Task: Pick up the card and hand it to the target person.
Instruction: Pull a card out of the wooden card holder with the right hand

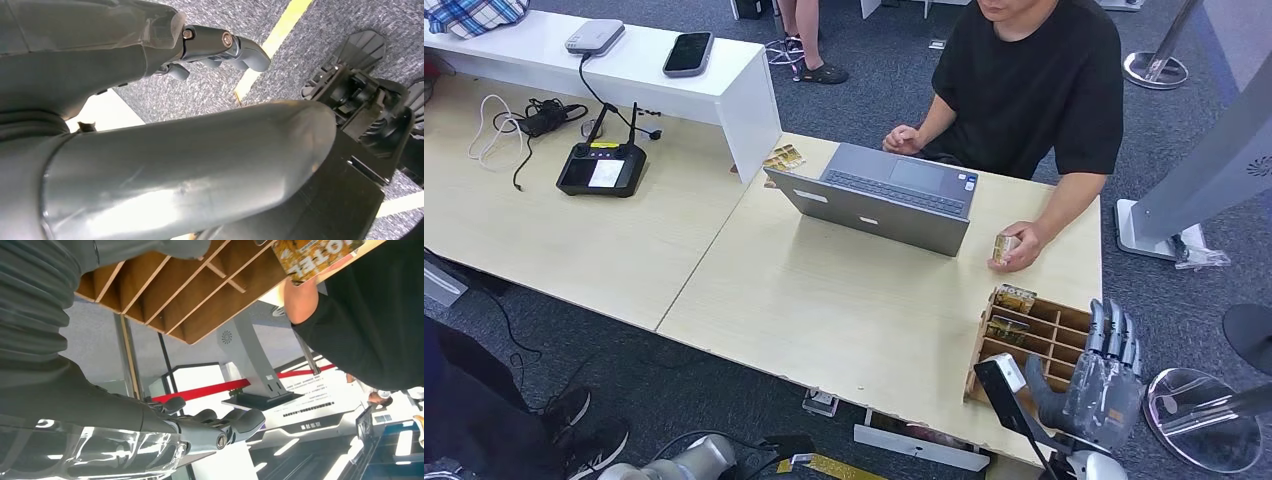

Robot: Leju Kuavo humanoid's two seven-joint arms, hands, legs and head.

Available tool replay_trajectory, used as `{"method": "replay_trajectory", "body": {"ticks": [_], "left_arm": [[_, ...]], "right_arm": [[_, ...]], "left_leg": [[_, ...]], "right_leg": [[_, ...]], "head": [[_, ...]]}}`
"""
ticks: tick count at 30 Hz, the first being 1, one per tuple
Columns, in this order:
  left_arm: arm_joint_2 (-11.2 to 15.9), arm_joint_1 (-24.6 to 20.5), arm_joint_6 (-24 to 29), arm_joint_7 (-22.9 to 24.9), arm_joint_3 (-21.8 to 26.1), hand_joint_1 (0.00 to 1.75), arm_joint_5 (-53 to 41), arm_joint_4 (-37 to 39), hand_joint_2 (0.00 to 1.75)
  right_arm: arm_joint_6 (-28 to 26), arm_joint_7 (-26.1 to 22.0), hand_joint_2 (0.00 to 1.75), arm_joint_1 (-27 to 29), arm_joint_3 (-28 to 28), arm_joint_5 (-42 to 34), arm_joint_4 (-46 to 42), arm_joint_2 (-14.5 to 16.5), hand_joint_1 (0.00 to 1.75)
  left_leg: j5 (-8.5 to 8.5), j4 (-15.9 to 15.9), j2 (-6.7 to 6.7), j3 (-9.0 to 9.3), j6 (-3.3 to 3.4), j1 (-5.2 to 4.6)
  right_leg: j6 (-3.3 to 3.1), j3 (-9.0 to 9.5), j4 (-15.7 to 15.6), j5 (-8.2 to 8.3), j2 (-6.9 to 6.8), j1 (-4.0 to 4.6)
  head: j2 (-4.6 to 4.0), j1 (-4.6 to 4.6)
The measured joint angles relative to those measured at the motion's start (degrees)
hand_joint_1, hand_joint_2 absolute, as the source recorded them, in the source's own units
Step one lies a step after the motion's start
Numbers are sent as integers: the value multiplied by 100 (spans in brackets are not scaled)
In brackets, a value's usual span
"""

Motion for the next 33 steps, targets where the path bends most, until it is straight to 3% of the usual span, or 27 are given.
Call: {"method": "replay_trajectory", "body": {"ticks": [8, 27, 33], "left_arm": [[0, 0, 30, 20, 0, 0, 82, 0, 0], [0, 8, 180, 1, 0, 0, 207, 0, 0], [2, 11, 231, 2, 0, 0, 288, 0, 0]], "right_arm": [[222, 111, 175, -253, 181, 4, 379, -2, 61], [402, 306, 175, -844, 466, 153, 1352, -2, 60], [463, 378, 175, -1104, 504, 195, 1664, -2, 69]], "left_leg": [[0, 0, 1, 0, 0, 0], [0, 0, 0, -1, 0, 0], [0, 0, 0, 1, 0, 0]], "right_leg": [[0, 0, 0, 0, 0, 0], [0, 0, 0, 0, 0, 0], [0, 1, 0, 1, 0, 0]], "head": [[0, 1], [0, 0], [0, 0]]}}
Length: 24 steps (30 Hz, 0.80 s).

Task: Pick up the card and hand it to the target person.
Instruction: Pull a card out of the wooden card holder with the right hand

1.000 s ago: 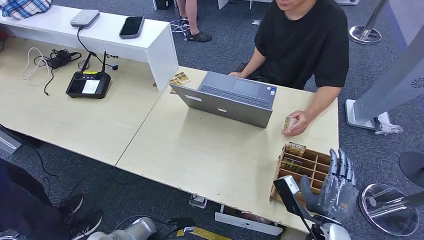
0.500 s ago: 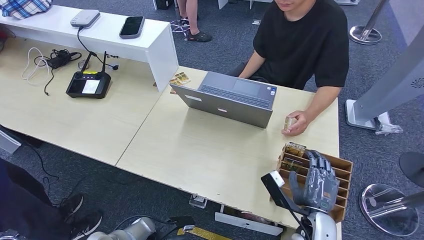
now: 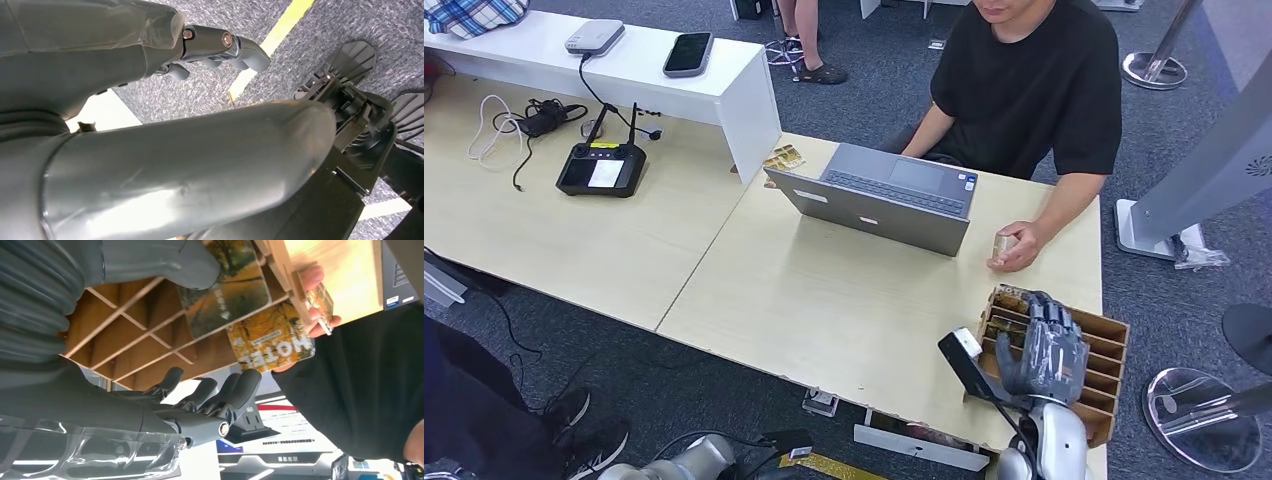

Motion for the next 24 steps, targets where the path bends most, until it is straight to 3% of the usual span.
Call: {"method": "replay_trajectory", "body": {"ticks": [4, 7, 24], "left_arm": [[4, 4, 41, -8, 0, 0, 17, 0, 0], [7, 15, 64, -19, 0, 0, 24, 0, 0], [9, 80, 79, -21, 0, 0, 19, 0, 0]], "right_arm": [[25, 37, 175, -119, 19, 2, 133, 1, 109], [22, 85, 175, -167, 39, 9, 200, 2, 124], [116, 380, 175, -111, 190, 283, 142, 2, 127]], "left_leg": [[0, 0, 1, 1, 0, 0], [0, 0, 1, 1, 0, 0], [0, 0, 1, 2, 0, 0]], "right_leg": [[0, 1, 0, 0, 0, 0], [0, 1, 0, 0, 0, 0], [0, 0, 0, 0, 0, 0]], "head": [[0, 0], [0, 0], [0, 0]]}}
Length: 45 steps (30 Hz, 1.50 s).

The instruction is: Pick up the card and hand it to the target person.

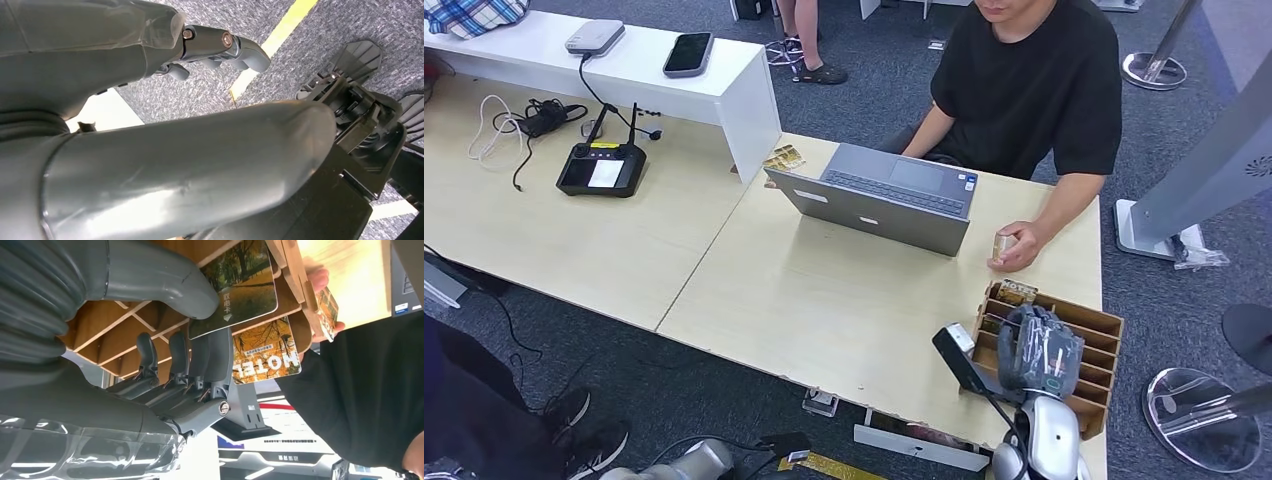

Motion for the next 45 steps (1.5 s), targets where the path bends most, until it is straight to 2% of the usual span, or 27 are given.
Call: {"method": "replay_trajectory", "body": {"ticks": [6, 12, 21, 32, 35, 39, 45], "left_arm": [[0, 0, -8, 0, 0, 0, -11, 0, 0], [1, 5, -4, -12, 0, 0, 5, 0, 0], [20, 7, -5, -15, 0, 0, 1, 0, 0], [42, 18, 42, -24, 0, 0, 5, 0, 0], [48, 19, 49, -26, 0, 0, -1, 0, 0], [46, 18, 48, -26, 0, 0, -15, 0, 0], [34, 7, -1, -11, 0, 0, -66, 0, 0]], "right_arm": [[25, 14, 175, 83, 24, 24, -87, 0, 133], [11, -71, 175, 158, 84, -69, -193, 0, 156], [-50, -198, 175, 222, 106, -303, -427, -1, 169], [-638, -461, 175, 368, 98, -597, -1396, -148, 164], [-784, -490, 175, 426, 92, -570, -1754, -249, 164], [-950, -491, 175, 468, 87, -474, -2174, -337, 156], [-1031, -496, 175, 330, 90, -290, -2422, -374, 153]], "left_leg": [[0, 0, 0, 0, 0, 0], [0, 0, 1, 0, 0, 0], [0, 0, -1, -1, 0, 0], [0, 0, 0, -1, 0, 0], [0, 1, -1, -1, 0, -1], [0, 1, 1, -1, 0, -1], [0, 0, 2, -2, 0, 0]], "right_leg": [[0, 0, 0, 0, 0, 0], [0, 0, 0, 0, 0, 0], [0, -1, 0, 0, 0, 0], [0, -2, 0, 0, 0, 0], [0, -2, 0, 0, 0, -1], [0, -2, 0, 0, 1, -1], [0, -1, 0, 0, 1, 0]], "head": [[0, -1], [0, -1], [0, -1], [0, -1], [0, -1], [0, -1], [0, -1]]}}
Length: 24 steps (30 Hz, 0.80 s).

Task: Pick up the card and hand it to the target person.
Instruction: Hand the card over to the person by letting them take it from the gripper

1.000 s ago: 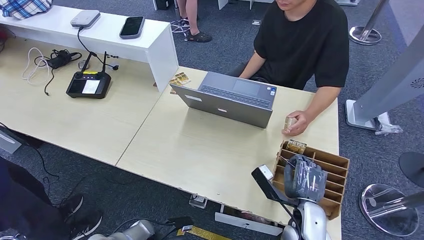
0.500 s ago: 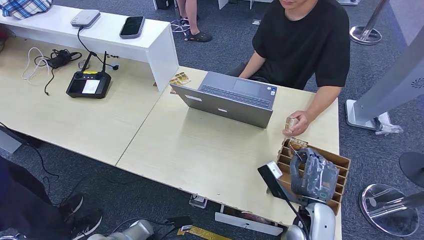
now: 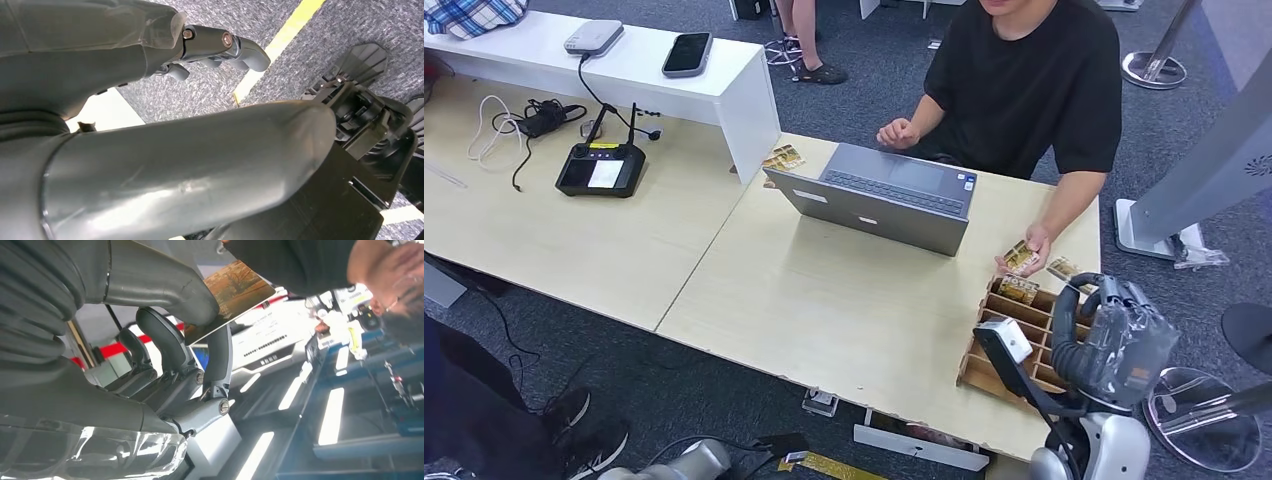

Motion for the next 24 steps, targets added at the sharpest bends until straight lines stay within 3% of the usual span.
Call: {"method": "replay_trajectory", "body": {"ticks": [4, 15, 24], "left_arm": [[-16, -5, -9, 16, 0, 0, 31, 0, 0], [-8, 12, 17, 30, 1, 0, 145, 0, 0], [-5, 16, 21, 119, 7, 0, 156, 0, 0]], "right_arm": [[217, -22, 175, -577, 54, -114, 372, 5, 155], [616, 13, 175, -2331, 193, -403, 2552, 249, 152], [641, 229, 175, -3055, 196, -377, 3937, 488, 150]], "left_leg": [[4, 0, 5, 0, 0, 0], [18, 0, -6, -5, 8, 0], [17, 0, -9, -6, 8, 0]], "right_leg": [[-1, 1, 1, 6, 5, 0], [3, 0, 2, 13, -8, 0], [3, 0, 2, 13, -9, 0]], "head": [[0, 0], [0, 1], [0, 1]]}}
